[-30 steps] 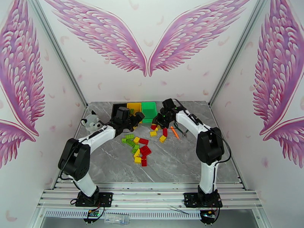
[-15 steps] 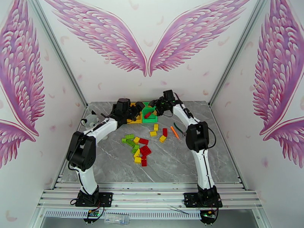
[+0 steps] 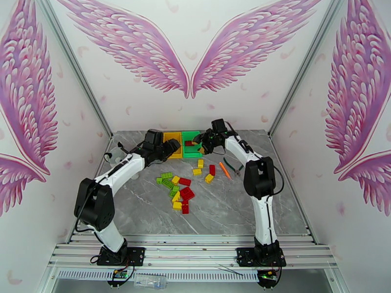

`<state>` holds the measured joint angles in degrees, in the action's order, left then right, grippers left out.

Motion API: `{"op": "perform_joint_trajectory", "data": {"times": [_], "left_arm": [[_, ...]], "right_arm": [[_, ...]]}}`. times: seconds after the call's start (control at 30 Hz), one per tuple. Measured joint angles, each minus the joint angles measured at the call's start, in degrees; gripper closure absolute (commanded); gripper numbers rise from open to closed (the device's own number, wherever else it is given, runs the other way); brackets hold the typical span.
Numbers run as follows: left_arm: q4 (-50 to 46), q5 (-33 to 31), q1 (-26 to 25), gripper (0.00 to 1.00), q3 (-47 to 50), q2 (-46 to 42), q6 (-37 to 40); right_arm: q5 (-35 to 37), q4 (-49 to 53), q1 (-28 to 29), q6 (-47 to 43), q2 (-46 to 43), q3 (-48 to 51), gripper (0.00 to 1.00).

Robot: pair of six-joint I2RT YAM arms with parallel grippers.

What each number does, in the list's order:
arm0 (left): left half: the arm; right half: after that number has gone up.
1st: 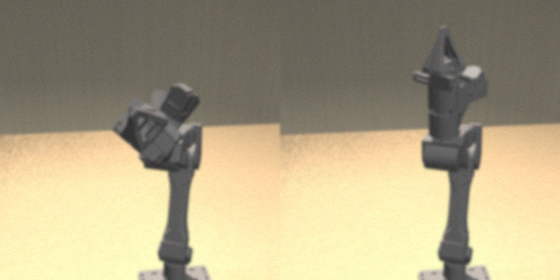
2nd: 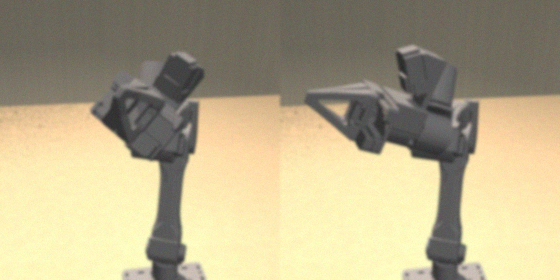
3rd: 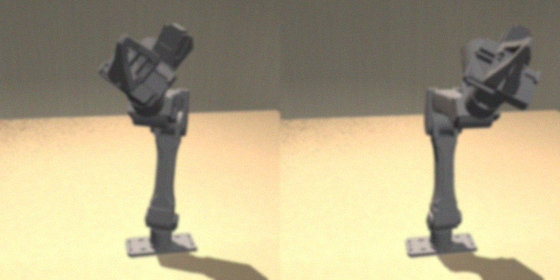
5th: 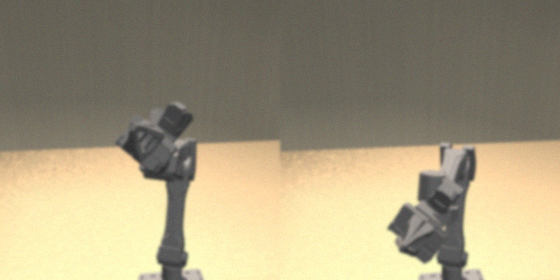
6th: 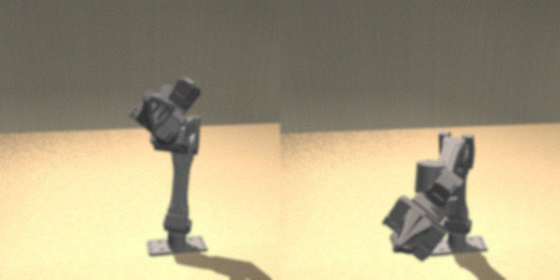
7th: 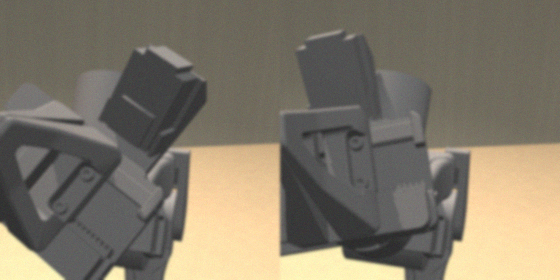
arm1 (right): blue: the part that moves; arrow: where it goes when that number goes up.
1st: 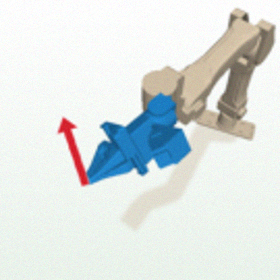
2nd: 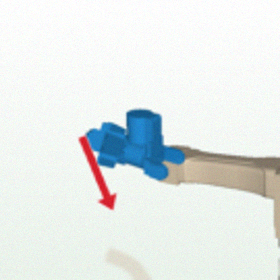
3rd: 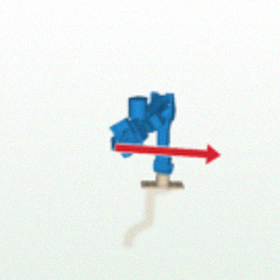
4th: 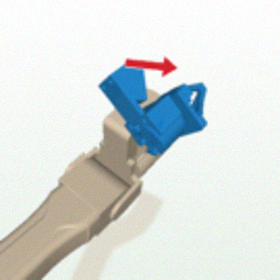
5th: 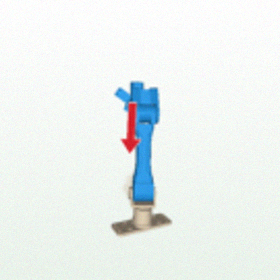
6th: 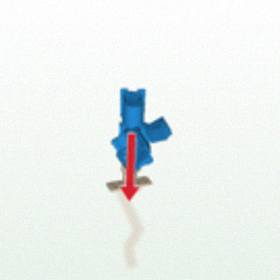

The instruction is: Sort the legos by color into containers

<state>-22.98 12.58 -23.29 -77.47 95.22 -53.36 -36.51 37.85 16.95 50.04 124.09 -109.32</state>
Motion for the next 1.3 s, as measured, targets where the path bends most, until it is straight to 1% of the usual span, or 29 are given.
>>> {"op": "perform_joint_trajectory", "data": {"times": [0.17, 0.33, 0.43, 0.6, 0.73, 0.83, 0.93, 1.07, 1.3], "left_arm": [[-8.5, -5.4, -5.0, 0.34, 7.3, -7.8, 3.1], [-14.4, -9.6, -12.3, 0.33, 17.4, -13.9, 2.1], [-16.6, -12.0, -17.2, 0.31, 22.2, -17.1, 0.6], [-18.2, -15.2, -24.9, 0.29, 25.9, -20.6, -1.8], [-18.8, -16.7, -29.0, 0.29, 28.6, -20.7, -3.3], [-19.4, -17.7, -31.3, 0.29, 30.4, -20.5, -4.3], [-19.4, -18.2, -32.6, 0.29, 32.3, -20.0, -5.2], [-19.0, -18.4, -32.8, 0.27, 33.0, -17.4, -5.3], [-17.2, -18.2, -32.9, 0.23, 31.9, -9.2, -3.0]], "right_arm": [[2.3, 3.6, 1.9, -6.5, -10.9, 11.0, 0.37], [5.6, 6.9, 7.1, -12.3, -19.9, 23.2, 0.35], [7.2, 8.2, 10.6, -14.2, -23.7, 30.4, 0.33], [9.4, 9.4, 15.8, -15.5, -28.9, 39.5, 0.3], [10.8, 9.3, 18.9, -15.6, -33.0, 44.2, 0.29], [11.5, 9.3, 20.0, -15.3, -36.0, 47.3, 0.29], [12.4, 9.3, 20.0, -15.0, -38.5, 49.5, 0.28], [13.2, 9.3, 20.0, -14.4, -41.0, 51.4, 0.27], [14.1, 9.4, 20.0, -13.6, -42.1, 52.1, 0.26]]}}
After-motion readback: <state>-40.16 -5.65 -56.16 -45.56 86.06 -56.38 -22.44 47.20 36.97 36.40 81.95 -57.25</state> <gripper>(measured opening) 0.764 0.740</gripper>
